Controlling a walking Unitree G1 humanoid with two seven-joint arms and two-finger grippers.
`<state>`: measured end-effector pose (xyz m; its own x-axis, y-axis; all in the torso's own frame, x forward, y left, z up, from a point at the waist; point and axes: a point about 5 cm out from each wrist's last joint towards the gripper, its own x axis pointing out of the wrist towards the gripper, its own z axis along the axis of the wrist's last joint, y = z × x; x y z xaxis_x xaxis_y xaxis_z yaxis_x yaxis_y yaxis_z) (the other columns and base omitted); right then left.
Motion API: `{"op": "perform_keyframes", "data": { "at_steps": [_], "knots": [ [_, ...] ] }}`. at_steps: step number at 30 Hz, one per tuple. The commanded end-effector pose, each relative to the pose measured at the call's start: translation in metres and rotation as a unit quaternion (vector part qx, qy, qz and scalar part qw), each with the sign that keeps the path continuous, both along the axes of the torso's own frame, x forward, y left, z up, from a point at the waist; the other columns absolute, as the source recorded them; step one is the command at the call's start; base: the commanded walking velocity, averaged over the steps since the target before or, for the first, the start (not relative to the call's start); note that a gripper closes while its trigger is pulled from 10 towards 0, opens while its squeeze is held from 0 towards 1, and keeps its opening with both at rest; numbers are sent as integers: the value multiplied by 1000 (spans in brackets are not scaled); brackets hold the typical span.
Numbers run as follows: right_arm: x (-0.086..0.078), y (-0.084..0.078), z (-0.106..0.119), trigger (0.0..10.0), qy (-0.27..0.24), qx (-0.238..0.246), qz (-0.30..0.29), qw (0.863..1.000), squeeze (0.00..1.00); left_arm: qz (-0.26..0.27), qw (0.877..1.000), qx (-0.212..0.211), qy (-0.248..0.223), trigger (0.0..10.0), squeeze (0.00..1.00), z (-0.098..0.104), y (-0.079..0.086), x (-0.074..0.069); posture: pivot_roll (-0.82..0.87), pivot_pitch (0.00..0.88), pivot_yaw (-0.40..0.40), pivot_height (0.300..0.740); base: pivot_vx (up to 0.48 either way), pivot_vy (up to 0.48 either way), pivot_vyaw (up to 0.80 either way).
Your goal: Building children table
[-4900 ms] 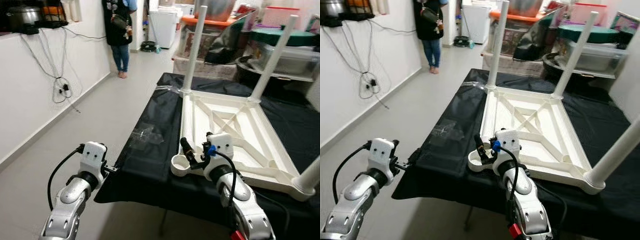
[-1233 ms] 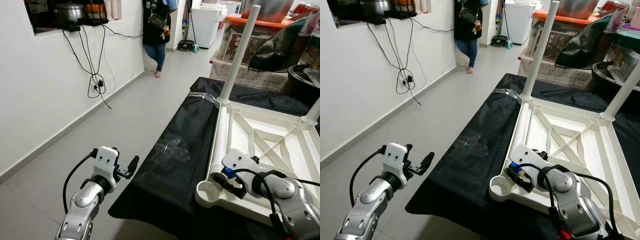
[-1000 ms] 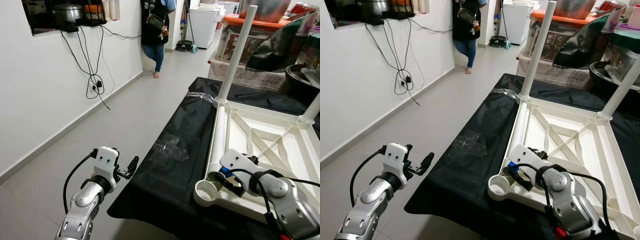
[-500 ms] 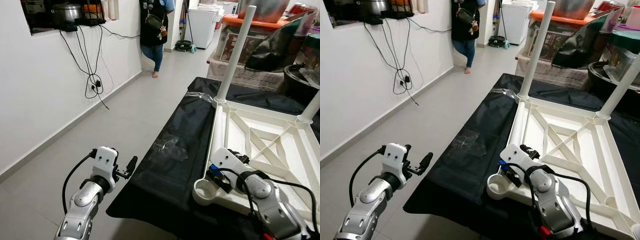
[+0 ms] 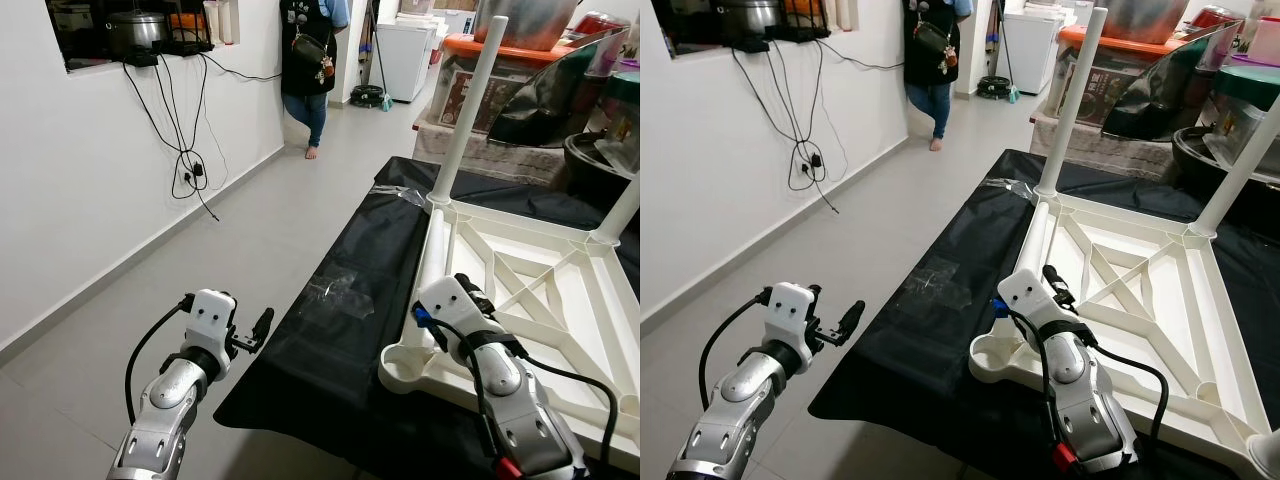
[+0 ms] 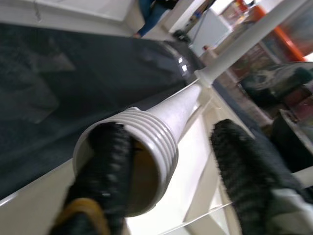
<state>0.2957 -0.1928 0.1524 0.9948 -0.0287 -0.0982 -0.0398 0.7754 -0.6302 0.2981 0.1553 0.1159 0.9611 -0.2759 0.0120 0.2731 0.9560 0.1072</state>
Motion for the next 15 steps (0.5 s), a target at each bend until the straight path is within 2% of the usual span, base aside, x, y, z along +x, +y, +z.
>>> {"op": "perform_keyframes", "data": {
  "at_steps": [1, 15],
  "knots": [
    [3, -7, 4, 0, -15, 6, -22, 1000, 0, 5, 1000, 10, 6, 10000, 0, -3, 4, 0, 34, 0, -95, 740, 0, 0, 0],
    [8, 5, -10, 0, 11, 32, -12, 999, 0, 15, 1000, 23, 10, 10000, 0, -6, 8, -1, 49, 0, -102, 740, 0, 0, 0]
  ]
}}
